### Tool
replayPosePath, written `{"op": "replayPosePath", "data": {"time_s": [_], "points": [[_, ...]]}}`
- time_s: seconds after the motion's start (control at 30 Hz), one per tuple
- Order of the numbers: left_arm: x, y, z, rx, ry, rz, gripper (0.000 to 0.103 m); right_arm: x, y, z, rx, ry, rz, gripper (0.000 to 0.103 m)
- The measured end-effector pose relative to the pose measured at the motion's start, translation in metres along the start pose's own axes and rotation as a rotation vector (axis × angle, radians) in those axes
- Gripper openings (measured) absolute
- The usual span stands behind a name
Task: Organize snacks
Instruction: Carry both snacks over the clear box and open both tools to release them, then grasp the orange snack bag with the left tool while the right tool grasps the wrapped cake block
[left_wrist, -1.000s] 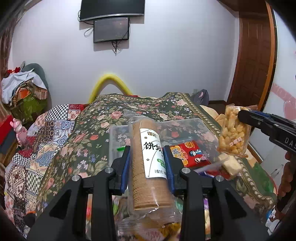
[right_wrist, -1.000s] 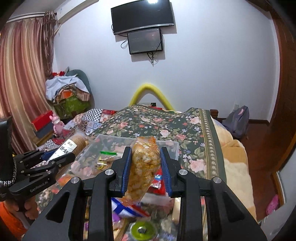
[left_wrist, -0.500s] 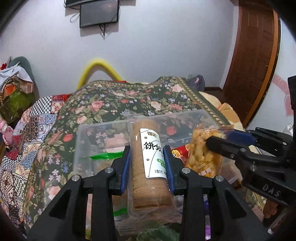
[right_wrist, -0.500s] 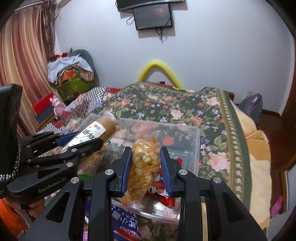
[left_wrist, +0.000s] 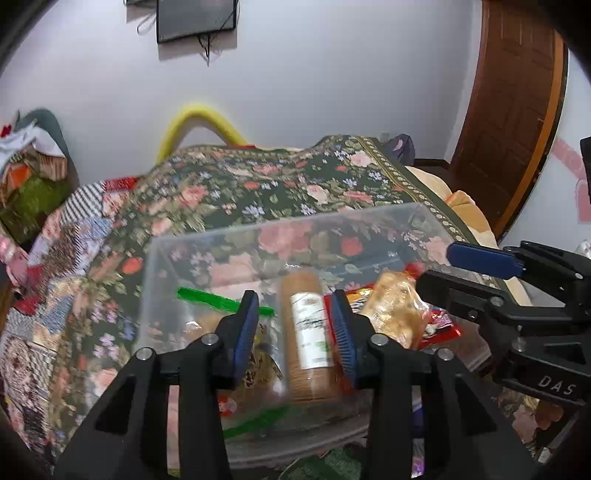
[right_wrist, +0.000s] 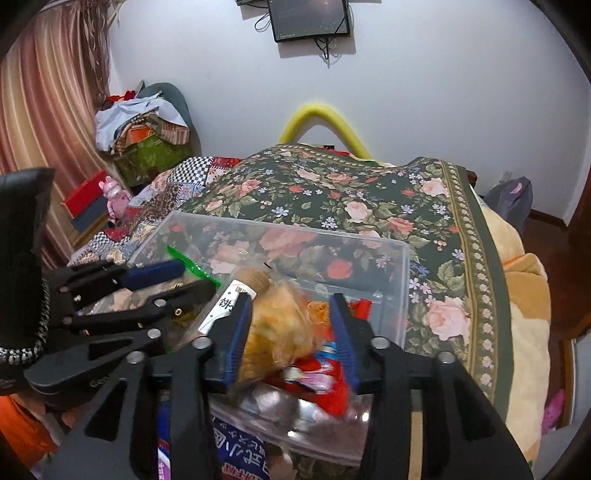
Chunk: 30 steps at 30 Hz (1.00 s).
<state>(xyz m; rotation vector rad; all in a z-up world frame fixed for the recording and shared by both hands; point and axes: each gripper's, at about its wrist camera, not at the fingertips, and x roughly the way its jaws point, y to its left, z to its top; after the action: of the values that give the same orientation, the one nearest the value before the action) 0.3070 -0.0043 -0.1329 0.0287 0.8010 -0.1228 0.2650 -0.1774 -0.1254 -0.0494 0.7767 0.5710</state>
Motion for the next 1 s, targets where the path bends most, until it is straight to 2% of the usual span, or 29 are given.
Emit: {"op": "replayPosePath", "data": {"time_s": [0.13, 0.27, 0.47, 0.7, 1.0], "points": [[-0.022, 0.004, 0.002, -0.013, -0.021, -0.006, 0.042, -0.014, -0.001, -0.003, 0.006, -0.019, -0.003, 0.048], [-0.053, 0.012, -0.001, -0.021, -0.058, -0.002, 0.054, -0.033, -0.003, -0.005, 0.016, -0.038, -0.015, 0.049], [-0.088, 0.028, -0.014, -0.001, -0.073, 0.039, 0.061, -0.062, -0.012, -0.01, 0.043, -0.068, -0.035, 0.052], [-0.101, 0.061, -0.048, -0.036, -0.014, 0.099, 0.066, -0.084, -0.023, -0.023, 0.067, -0.082, -0.079, 0.057], [-0.08, 0.095, -0.09, -0.095, 0.09, 0.131, 0.067, -0.081, -0.039, -0.05, 0.092, -0.02, -0.142, 0.062]]}}
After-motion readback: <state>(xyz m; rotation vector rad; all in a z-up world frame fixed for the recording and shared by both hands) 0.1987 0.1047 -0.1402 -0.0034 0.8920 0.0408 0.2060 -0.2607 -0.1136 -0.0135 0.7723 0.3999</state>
